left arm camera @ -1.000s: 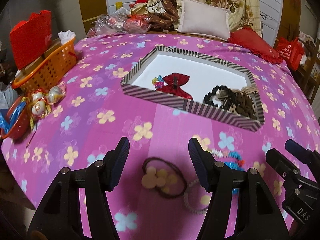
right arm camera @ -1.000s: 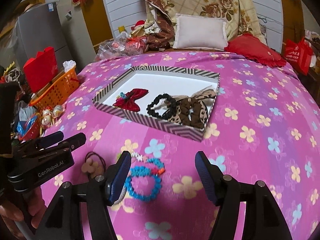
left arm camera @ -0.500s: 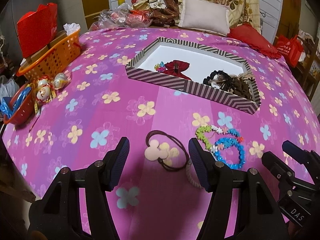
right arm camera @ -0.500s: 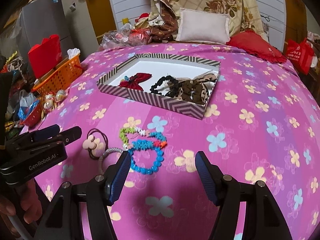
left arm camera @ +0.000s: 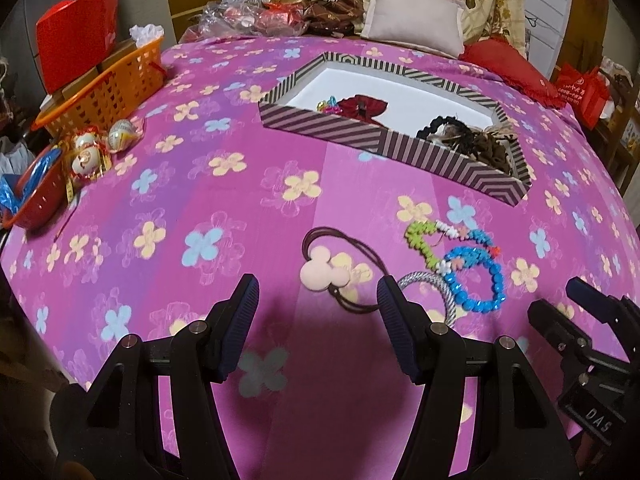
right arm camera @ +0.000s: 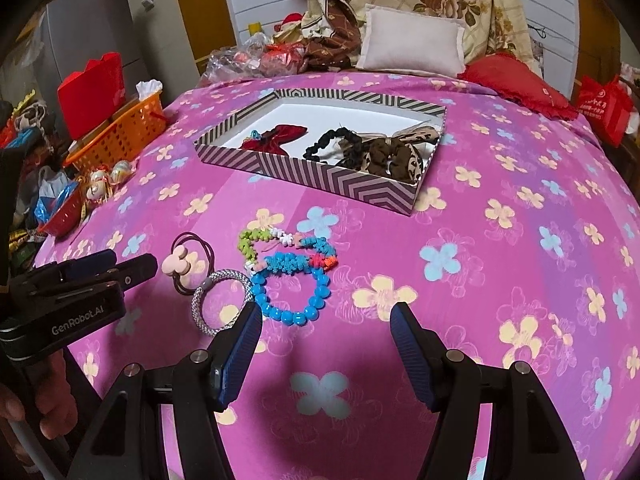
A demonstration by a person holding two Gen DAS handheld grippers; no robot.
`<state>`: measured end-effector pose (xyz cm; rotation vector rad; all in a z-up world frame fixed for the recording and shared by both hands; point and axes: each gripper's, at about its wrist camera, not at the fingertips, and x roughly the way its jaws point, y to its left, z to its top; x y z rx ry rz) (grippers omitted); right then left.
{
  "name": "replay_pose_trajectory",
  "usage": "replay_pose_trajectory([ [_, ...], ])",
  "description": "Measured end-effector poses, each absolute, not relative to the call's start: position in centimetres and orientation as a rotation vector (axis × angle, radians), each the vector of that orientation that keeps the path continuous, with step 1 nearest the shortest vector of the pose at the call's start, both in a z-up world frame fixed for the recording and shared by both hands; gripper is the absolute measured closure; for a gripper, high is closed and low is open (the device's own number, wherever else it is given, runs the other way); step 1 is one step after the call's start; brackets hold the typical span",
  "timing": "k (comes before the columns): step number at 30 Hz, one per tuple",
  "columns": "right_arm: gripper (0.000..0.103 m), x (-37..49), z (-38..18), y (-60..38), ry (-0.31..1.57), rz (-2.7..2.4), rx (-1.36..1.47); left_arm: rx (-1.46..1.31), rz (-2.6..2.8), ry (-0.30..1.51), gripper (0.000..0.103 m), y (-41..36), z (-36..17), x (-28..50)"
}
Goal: Organize jewelry
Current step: 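Withdraw both tools from the tray toward the loose jewelry on the bedspread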
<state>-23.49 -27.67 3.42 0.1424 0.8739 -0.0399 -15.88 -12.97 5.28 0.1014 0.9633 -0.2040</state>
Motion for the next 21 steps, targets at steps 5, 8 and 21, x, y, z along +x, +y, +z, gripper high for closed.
replay_pose_trajectory([
  [5,0.039,-23.3,2.9,-27.8,0.888,-0.041,0.147,0.091,-0.2,0.993,0.042,-11.9,4.4,-15.7],
  [8,0.039,-23.2,2.7,-27.7,0.898,-0.038,0.148,0.082,-0.188,1.008,0.042,-11.4,3.9,-15.4],
  [21,0.039,-21.9,2.4,-28.2,0.895,-0.005,0.182,0.037,-0.153,1.044,0.042,-9.4,2.8,-14.4],
])
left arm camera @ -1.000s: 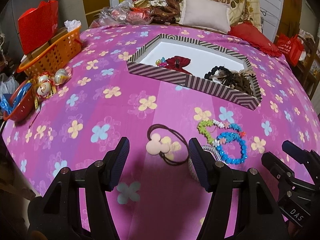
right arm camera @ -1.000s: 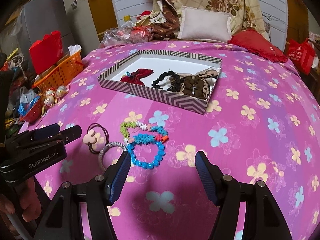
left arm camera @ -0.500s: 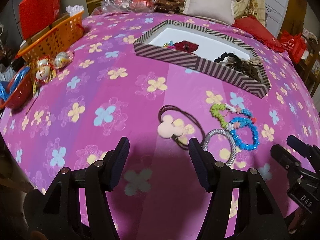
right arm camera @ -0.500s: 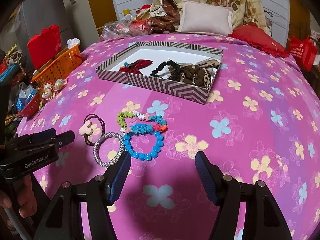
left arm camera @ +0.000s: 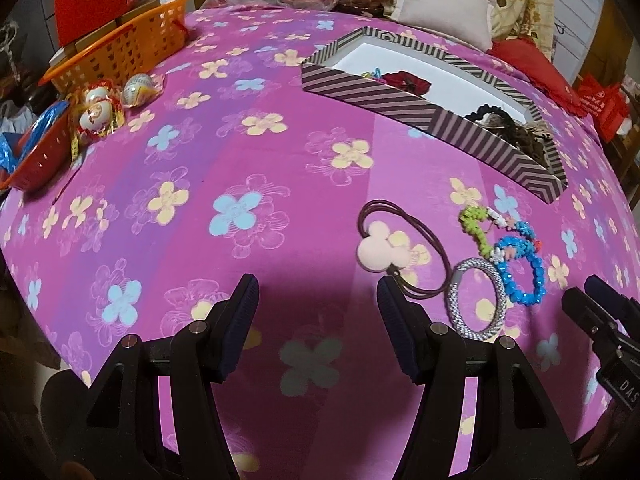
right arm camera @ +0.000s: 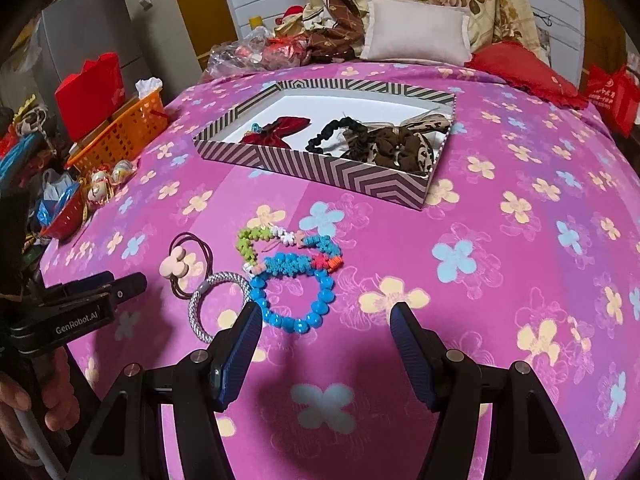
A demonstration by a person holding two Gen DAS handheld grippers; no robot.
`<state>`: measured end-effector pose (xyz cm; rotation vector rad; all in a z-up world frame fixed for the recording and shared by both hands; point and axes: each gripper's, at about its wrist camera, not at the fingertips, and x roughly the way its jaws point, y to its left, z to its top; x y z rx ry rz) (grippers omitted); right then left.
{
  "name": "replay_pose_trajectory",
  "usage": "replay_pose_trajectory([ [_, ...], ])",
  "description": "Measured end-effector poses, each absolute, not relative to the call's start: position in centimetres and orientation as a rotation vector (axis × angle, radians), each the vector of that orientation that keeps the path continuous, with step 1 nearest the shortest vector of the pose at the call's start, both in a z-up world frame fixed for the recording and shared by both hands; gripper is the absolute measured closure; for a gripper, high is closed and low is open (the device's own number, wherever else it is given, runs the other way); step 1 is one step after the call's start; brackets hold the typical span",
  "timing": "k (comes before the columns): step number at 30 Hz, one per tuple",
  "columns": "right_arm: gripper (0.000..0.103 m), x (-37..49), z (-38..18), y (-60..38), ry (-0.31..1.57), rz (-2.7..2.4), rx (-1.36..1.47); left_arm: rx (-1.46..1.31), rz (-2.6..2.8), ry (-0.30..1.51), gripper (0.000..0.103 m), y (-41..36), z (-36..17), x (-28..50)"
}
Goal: Organize jewelry
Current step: 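Withdraw both tools from the tray toward the loose jewelry on the bedspread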
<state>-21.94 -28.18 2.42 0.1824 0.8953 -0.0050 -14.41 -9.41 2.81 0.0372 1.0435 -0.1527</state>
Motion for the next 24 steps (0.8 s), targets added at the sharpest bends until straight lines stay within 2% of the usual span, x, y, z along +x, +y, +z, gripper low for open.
replay_pose_trajectory([
  [24,0.039,-20.4,1.8,-29.1,0.899,0.0,0.206,0.001,-0.182,1.086,0.042,-11.4,1.6,-11.4],
])
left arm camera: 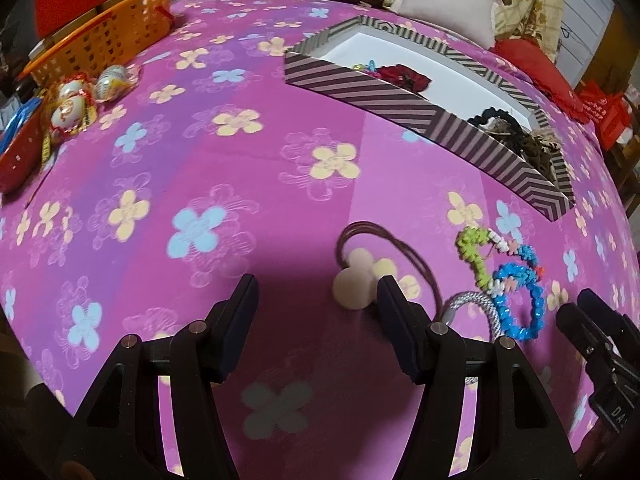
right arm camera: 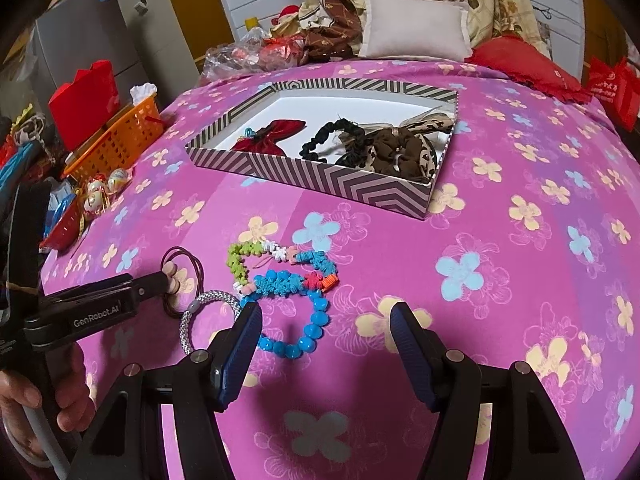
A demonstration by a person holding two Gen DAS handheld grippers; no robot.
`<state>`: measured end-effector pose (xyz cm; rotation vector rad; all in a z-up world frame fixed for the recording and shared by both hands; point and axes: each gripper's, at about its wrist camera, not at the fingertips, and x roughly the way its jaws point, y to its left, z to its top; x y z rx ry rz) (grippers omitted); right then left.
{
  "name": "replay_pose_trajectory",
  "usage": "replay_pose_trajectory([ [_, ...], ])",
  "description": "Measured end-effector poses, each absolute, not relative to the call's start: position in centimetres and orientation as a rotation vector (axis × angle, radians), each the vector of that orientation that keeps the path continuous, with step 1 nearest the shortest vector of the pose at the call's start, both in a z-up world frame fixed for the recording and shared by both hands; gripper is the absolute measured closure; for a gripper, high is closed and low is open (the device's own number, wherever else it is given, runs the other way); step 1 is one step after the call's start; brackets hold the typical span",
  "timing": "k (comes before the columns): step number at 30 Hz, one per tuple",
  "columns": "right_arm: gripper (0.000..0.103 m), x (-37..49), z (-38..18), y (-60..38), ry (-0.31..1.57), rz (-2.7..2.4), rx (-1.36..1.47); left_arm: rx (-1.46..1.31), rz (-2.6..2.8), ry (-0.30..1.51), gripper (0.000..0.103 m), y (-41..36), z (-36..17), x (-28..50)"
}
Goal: Organize jewelry
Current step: 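Withdraw both tools from the tray toward the loose jewelry on the bedspread, then grasp the Mickey hair tie with the left tool while the right tool grasps the bead strands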
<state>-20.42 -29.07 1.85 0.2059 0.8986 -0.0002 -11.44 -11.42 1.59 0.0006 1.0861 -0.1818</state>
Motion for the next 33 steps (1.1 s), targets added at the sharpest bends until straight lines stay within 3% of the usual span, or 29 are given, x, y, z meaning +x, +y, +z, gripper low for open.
replay_pose_trajectory([
  [7,0.039,-19.9,1.6,-29.4,0.903,0.0,0.211,0.086,-0.235,1.063,0.033,-12.9,1.1,-11.6],
  [13,0.039,-18.9,1.3,-29.4,0.91,0.008,0.209,0.13,-0.247,1.041,0.032,-13.3,0.9,-11.1],
  [14,0.039,-18.7,1.2,-29.3,0.912,0.01,0.201,0.138,-0.249,1.036,0.034,-13.3,0.8,-11.1],
  [16,0.039,-18.1,1.2,-29.2,0.914,0.011,0.188,0.144,-0.265,1.015,0.047,-13.3,0.9,-11.1],
  [18,0.039,-17.6,1.1,-29.2,0.915,0.014,0.184,0.144,-0.273,1.007,0.068,-13.2,1.1,-11.1],
  [23,0.041,-15.7,1.0,-29.1,0.93,0.017,0.147,0.121,-0.272,1.002,0.068,-12.1,1.1,-10.8],
  [25,0.056,-15.0,0.4,-29.1,0.965,0.015,0.122,0.109,-0.274,1.0,0.068,-11.8,1.1,-10.8],
  [33,0.057,-14.4,-0.2,-28.3,0.995,0.087,0.061,0.096,-0.282,0.999,0.068,-11.5,1.1,-10.7],
])
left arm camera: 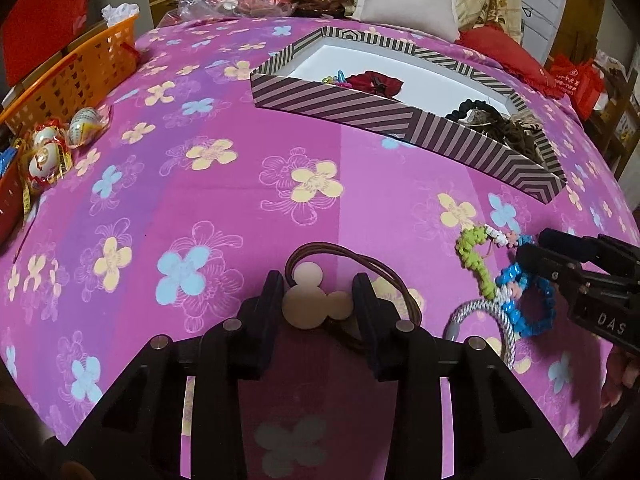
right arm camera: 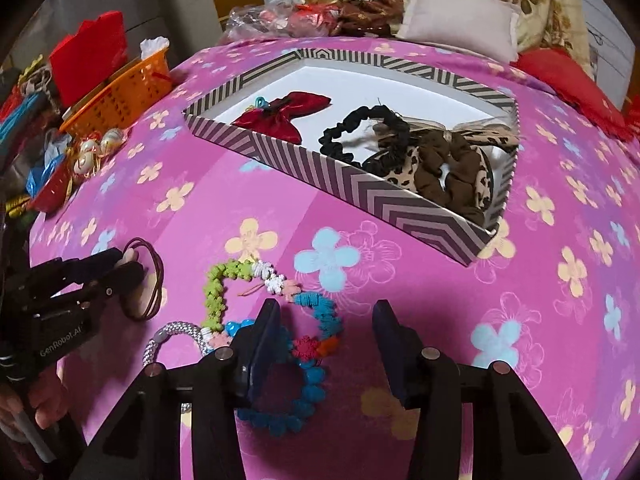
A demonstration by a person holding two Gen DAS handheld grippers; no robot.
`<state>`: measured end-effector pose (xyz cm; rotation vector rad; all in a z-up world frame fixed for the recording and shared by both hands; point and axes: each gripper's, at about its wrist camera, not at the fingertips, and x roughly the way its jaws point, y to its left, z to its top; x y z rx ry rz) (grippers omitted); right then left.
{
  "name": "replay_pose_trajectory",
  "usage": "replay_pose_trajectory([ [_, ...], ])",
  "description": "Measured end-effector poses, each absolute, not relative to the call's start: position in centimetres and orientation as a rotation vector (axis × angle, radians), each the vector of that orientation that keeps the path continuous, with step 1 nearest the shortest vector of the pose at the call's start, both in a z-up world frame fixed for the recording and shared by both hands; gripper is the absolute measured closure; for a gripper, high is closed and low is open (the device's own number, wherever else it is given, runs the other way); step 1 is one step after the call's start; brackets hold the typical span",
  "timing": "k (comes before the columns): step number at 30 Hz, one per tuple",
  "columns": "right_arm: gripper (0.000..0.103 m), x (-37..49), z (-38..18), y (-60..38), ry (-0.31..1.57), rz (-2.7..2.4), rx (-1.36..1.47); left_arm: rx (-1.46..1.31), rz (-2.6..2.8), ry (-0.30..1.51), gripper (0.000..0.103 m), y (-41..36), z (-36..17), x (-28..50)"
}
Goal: Organize jewelry
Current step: 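Grasp the Mickey hair tie with the left tool while the right tool grasps the bead strands, then lift both held items and carry them toward the tray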
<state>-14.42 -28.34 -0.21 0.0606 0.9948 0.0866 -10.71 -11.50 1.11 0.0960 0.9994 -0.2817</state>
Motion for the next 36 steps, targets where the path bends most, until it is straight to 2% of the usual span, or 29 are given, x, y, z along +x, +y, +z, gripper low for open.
replay_pose_trajectory([
  [3,0.057,-14.1,-0.5,-27.2,0.98,0.068,-0.041,0.087,-0.282,1.001,0.068,-11.5,1.2,-10.6],
  [4,0.067,-14.0,-0.5,-26.9,0.97,0.077,-0.056,0.087,-0.282,1.001,0.068,-11.5,1.2,-10.6],
  [5,0.082,-13.9,-0.4,-26.6,0.959,0.103,-0.054,0.09,-0.282,1.0,0.068,-11.6,1.2,-10.6],
  [7,0.092,-13.7,-0.3,-26.2,0.949,0.086,-0.088,0.093,-0.281,1.0,0.068,-11.6,1.1,-10.6],
  [14,0.092,-15.3,2.7,-27.4,0.883,0.078,0.0,0.046,-0.281,1.031,0.068,-11.0,1.4,-10.9],
  [24,0.092,-17.8,8.5,-26.1,0.745,0.089,0.003,0.045,-0.301,0.979,0.068,-11.3,4.2,-12.5],
  [36,0.092,-19.3,11.5,-25.8,0.683,0.1,0.001,0.056,-0.305,0.947,0.068,-11.7,6.1,-13.5],
])
